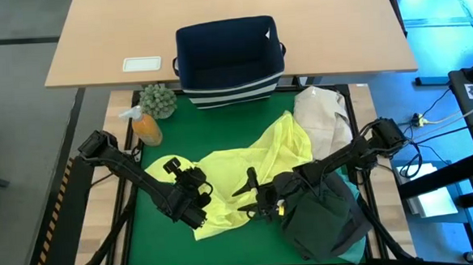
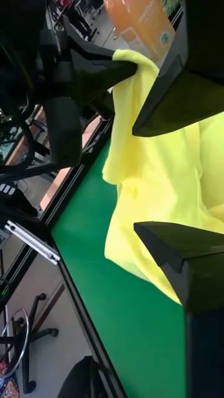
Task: Fold laundry
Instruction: Fold the yellow shirt on the table
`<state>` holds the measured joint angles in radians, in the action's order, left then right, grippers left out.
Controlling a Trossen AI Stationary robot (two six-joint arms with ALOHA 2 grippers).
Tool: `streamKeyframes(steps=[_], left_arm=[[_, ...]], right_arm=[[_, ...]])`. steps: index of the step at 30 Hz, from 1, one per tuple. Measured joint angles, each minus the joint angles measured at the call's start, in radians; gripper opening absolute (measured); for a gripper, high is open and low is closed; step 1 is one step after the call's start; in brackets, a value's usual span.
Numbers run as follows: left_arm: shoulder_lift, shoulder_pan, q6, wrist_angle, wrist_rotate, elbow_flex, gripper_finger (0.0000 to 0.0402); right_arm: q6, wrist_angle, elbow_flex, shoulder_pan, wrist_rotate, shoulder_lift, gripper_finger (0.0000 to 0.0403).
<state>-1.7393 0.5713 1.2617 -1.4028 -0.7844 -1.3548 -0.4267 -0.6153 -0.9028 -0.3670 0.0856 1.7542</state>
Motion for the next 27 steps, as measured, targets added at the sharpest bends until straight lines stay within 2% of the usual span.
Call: streamKeyframes(steps=[12,21,25,27], left_arm=[[0.0,0.0,-0.002,0.001,-0.013,0.0,0.0],[0.0,-0.051,-0.052,-0.005,-0.029,0.0,0.0],[0.0,-0.063,-0.052,-0.005,-0.011,0.0,0.0],[0.0,-0.058,-0.052,-0.003,-0.012,0.0,0.0]], right_arm=[[0.003,0.008,-0.002,0.0,0.002,0.0,0.0234],[0.001,0.261,-0.154,-0.008,0.031,0.0,0.0234],[-0.036,0.34,-0.203,-0.028,0.104,0.0,0.0234],[-0.052,0.361,-0.212,-0.051,0.209,0.0,0.0234]])
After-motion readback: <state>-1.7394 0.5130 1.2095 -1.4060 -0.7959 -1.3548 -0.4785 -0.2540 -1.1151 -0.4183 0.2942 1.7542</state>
